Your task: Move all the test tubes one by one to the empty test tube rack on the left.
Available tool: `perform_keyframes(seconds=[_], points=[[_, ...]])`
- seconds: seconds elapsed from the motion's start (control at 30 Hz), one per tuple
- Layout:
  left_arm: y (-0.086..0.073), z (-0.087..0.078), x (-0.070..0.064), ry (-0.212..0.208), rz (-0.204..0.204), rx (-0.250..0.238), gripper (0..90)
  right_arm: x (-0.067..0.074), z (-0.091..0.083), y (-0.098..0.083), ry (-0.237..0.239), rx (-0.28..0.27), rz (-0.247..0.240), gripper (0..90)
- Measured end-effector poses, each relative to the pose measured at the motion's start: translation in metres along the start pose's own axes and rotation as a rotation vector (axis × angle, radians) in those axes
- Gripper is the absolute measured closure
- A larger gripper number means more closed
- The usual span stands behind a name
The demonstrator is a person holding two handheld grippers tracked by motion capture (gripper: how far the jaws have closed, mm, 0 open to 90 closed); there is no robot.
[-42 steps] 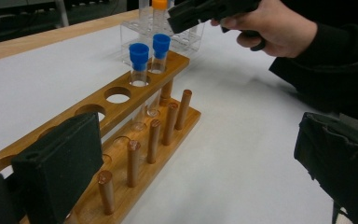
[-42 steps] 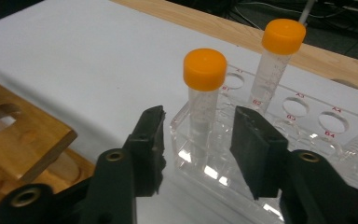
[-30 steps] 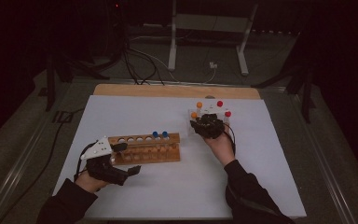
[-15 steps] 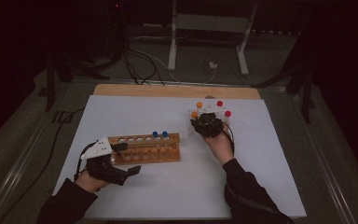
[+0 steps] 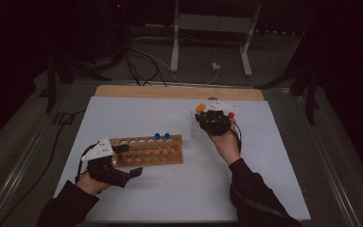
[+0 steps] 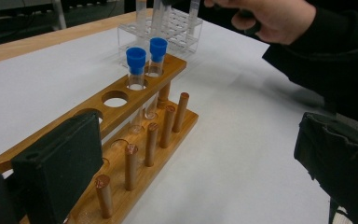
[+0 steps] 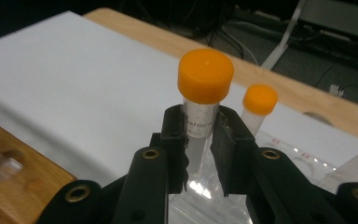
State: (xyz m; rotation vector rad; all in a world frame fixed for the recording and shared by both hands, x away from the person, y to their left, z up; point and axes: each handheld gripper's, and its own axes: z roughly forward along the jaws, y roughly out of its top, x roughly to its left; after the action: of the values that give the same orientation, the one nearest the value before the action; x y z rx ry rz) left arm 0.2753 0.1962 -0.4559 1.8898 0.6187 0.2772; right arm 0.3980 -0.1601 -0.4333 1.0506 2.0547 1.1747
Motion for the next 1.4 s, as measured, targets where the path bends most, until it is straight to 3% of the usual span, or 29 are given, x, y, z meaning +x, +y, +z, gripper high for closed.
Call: perform_keyframes(seconds=[0.23, 0.5, 0.87, 1.03, 1.4], points=[[-0.001, 0.005, -0.002, -0.014, -0.003, 0.011, 1.9, 0.0, -0.019, 0.008, -0.003, -0.019, -0.021, 75.1], [0.005, 0.009, -0.006, -0.029, 0.007, 0.014, 1.9, 0.003, -0.039, 0.002, 0.034, -0.021, -0.035, 75.1], [0.018, 0.021, -0.015, -0.064, 0.033, 0.027, 1.9, 0.025, -0.06, -0.031, 0.115, 0.044, -0.087, 75.1], [0.027, 0.03, -0.019, -0.088, 0.044, 0.027, 2.1, 0.035, -0.068, -0.045, 0.154, 0.059, -0.087, 75.1], [0.05, 0.058, -0.033, -0.13, 0.086, 0.014, 6.2, 0.059, -0.078, -0.055, 0.232, 0.063, -0.119, 75.1]])
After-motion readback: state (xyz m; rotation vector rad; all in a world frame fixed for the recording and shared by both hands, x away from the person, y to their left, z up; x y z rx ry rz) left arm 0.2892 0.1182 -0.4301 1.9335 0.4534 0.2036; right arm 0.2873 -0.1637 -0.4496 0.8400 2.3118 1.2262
